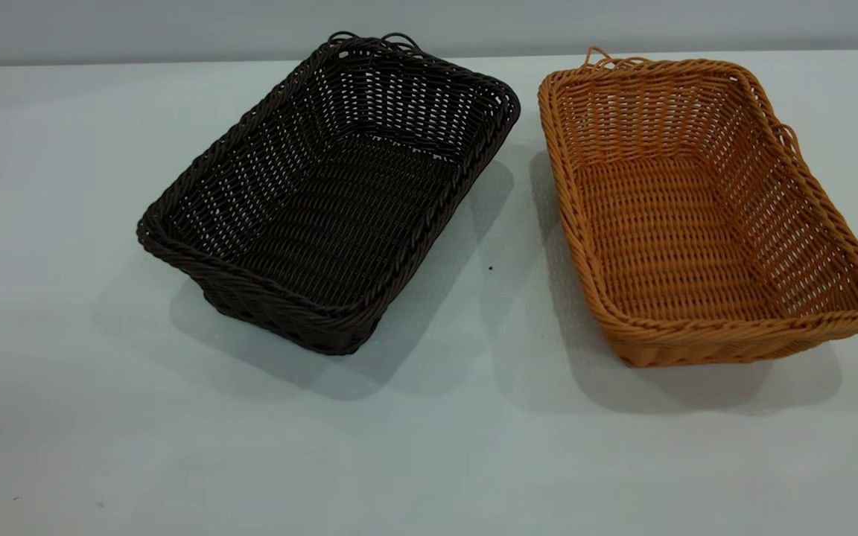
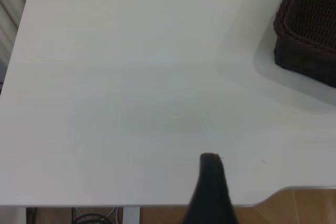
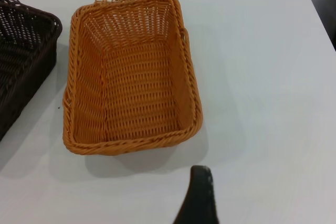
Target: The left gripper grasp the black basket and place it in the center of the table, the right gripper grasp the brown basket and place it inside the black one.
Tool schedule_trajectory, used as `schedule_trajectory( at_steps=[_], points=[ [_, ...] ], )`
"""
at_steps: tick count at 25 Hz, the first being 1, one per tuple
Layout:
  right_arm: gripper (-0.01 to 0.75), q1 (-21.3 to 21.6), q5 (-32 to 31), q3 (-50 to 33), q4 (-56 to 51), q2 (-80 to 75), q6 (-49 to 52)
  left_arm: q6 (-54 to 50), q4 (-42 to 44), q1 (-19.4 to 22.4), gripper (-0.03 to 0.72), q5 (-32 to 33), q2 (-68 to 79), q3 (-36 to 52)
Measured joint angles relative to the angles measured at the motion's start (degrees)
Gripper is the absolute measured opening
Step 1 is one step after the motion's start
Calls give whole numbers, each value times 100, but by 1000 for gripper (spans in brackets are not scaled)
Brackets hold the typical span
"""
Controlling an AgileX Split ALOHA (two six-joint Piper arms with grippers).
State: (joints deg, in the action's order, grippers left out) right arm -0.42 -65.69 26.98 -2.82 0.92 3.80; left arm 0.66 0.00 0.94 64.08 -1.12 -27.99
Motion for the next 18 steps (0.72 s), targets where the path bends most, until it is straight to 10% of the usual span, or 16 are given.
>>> schedule_trajectory(
  at_steps=[6,18],
  points=[
    [565,0,57,0,0,0,83,-66,0,0,531,-198,260,-107],
    [565,0,642,298,1,-1161,353,548,-663,0,531,-2780,4586,-1292]
  ],
)
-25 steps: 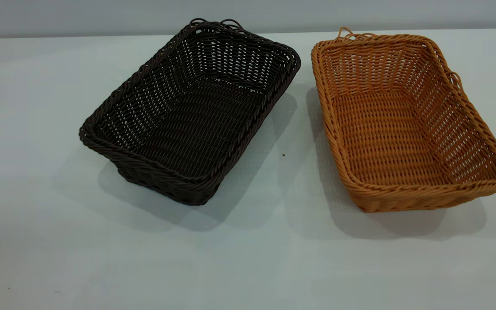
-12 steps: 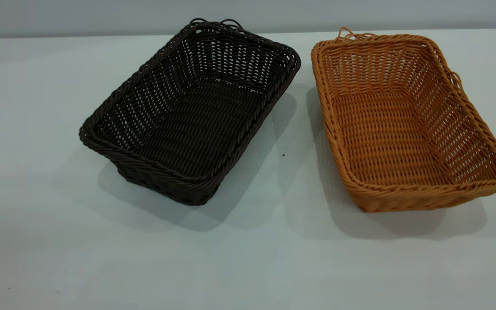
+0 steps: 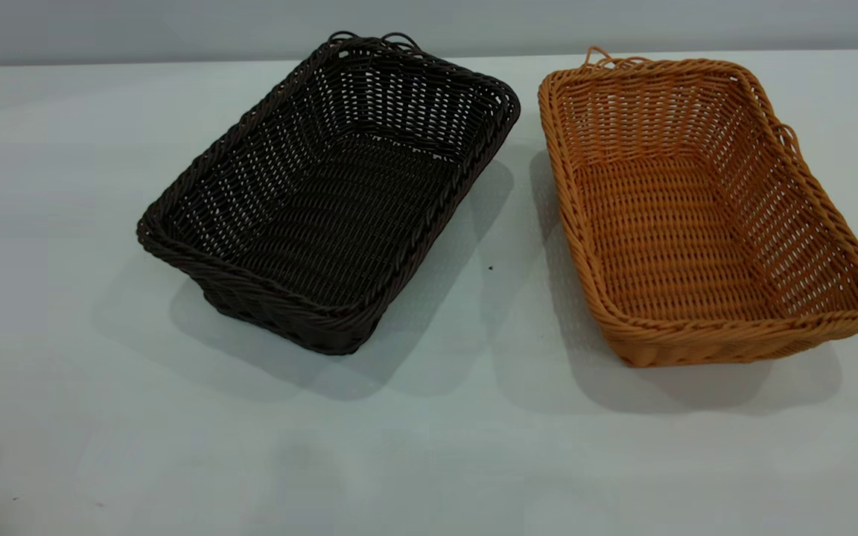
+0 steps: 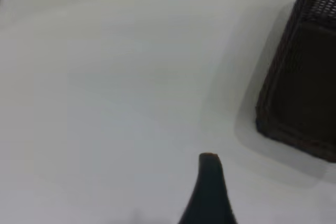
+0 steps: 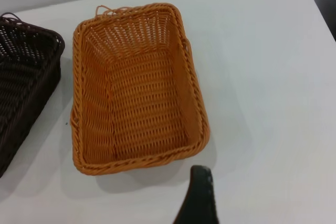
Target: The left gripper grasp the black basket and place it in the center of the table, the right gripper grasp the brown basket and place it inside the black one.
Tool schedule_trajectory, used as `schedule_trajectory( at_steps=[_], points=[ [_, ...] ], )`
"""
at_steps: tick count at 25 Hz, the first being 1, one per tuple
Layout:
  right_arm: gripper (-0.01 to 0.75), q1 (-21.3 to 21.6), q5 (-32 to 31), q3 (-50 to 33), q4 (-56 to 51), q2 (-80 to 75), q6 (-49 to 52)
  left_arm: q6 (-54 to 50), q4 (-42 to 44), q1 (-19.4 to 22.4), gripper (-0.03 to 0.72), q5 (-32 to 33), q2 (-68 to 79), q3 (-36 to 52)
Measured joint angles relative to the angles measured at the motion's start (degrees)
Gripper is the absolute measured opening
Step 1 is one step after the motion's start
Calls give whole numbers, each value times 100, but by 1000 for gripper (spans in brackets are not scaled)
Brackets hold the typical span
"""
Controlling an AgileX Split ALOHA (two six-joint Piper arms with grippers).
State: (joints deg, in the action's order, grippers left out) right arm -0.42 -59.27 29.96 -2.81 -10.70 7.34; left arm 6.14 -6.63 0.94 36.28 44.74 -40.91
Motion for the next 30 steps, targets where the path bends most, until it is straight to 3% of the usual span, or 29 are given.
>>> schedule_trajectory(
  at_steps=[7,14,24,30],
  points=[
    [565,0,711,0,-41,-1043,13,1458,-1143,-23,531,-1224,2175,-794],
    [565,0,1061,0,-443,-1923,93,2203,-1499,-556,531,-2009,4089,-1549],
    [565,0,1136,0,-923,-2883,109,2317,-1513,-1129,531,-2195,6461,-2757],
    [565,0,1105,0,-1192,-3651,103,2381,-1524,-1251,531,-2201,7337,-3308]
  ],
)
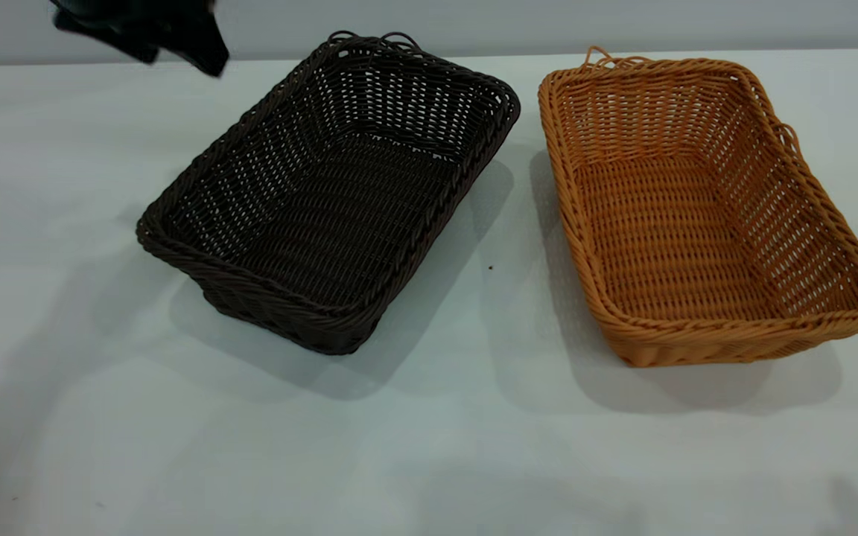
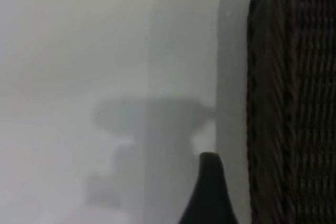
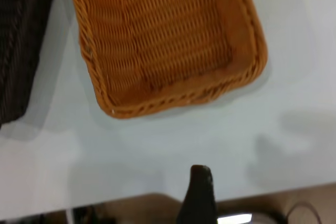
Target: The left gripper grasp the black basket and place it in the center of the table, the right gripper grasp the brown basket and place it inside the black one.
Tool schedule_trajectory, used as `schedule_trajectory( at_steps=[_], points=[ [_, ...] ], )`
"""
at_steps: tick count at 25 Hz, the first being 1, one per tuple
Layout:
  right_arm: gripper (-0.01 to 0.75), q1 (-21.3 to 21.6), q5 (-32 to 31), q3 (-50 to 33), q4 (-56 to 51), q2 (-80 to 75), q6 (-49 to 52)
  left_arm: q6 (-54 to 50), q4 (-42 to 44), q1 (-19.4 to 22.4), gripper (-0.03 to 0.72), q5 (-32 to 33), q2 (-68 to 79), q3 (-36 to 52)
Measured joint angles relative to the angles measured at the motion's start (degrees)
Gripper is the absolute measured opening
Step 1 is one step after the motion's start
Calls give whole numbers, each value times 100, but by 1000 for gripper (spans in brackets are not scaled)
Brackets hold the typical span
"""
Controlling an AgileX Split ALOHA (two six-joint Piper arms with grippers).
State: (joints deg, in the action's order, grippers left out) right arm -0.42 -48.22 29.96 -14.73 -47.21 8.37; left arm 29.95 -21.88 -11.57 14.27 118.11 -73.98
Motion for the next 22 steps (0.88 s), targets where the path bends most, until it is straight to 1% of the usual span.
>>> schedule_trajectory(
  at_steps=[6,12,15,17,19,21,22],
  points=[
    [565,0,83,2,-375,-683,-167,23,0,-163,531,5,646,-439],
    [565,0,162,17,-964,-1301,-476,29,0,-185,529,-12,1287,-690],
    [565,0,190,45,-1480,-1665,-752,29,0,-188,488,-12,1581,-855],
    [565,0,229,49,-1859,-1963,-948,29,0,-209,404,-15,1692,-987],
    [565,0,282,49,-2193,-2284,-1172,54,0,-237,276,-8,1732,-1097],
    [565,0,399,49,-2522,-2680,-1323,136,0,-237,104,50,1726,-1223],
    [565,0,472,49,-2675,-2855,-1370,212,0,-237,78,148,1677,-1299]
  ],
)
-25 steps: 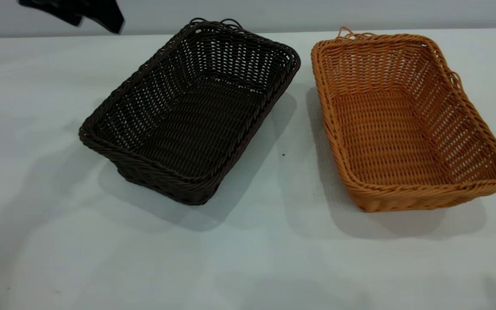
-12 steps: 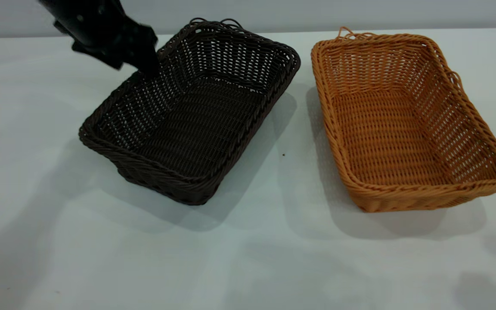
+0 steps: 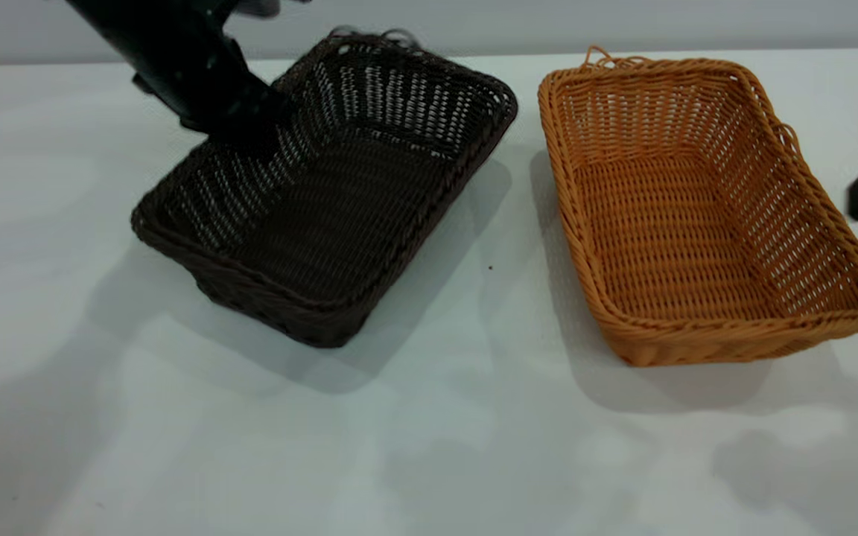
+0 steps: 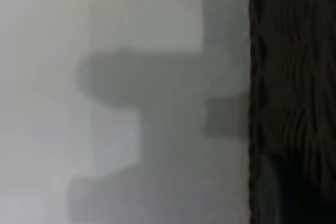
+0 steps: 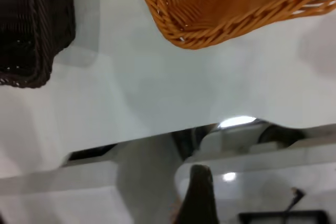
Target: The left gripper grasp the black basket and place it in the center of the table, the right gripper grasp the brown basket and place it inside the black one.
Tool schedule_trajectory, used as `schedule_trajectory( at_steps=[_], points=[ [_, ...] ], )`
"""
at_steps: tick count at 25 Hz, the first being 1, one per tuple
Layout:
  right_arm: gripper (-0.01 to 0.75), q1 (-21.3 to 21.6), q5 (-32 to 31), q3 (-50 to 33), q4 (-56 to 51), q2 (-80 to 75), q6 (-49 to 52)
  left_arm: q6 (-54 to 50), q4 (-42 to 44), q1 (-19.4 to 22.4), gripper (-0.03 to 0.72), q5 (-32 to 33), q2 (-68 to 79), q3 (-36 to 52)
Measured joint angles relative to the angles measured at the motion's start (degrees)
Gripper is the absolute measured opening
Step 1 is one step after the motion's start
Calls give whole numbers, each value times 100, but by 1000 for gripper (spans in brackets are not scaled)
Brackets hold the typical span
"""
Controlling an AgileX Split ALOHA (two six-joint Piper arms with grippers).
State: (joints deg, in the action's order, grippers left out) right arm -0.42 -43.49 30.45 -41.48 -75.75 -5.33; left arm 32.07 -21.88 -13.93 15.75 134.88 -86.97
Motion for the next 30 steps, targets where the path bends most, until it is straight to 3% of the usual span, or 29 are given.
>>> schedule_trajectory(
  at_steps=[12,20,23,27,30],
  points=[
    [565,0,655,187,-2893,-2764,-540,175,31,113,76,38,-692,-299],
    [549,0,918,1030,-3286,-4353,-716,506,31,113,76,54,-692,-299],
    [437,0,968,1418,-3029,-4706,-736,781,31,113,76,87,-692,-299],
    [134,250,1038,1912,-2489,-4804,-722,1751,65,113,76,201,-692,-299],
    [68,846,815,2370,-1906,-4774,-750,2646,42,130,76,204,-698,-299]
  ],
)
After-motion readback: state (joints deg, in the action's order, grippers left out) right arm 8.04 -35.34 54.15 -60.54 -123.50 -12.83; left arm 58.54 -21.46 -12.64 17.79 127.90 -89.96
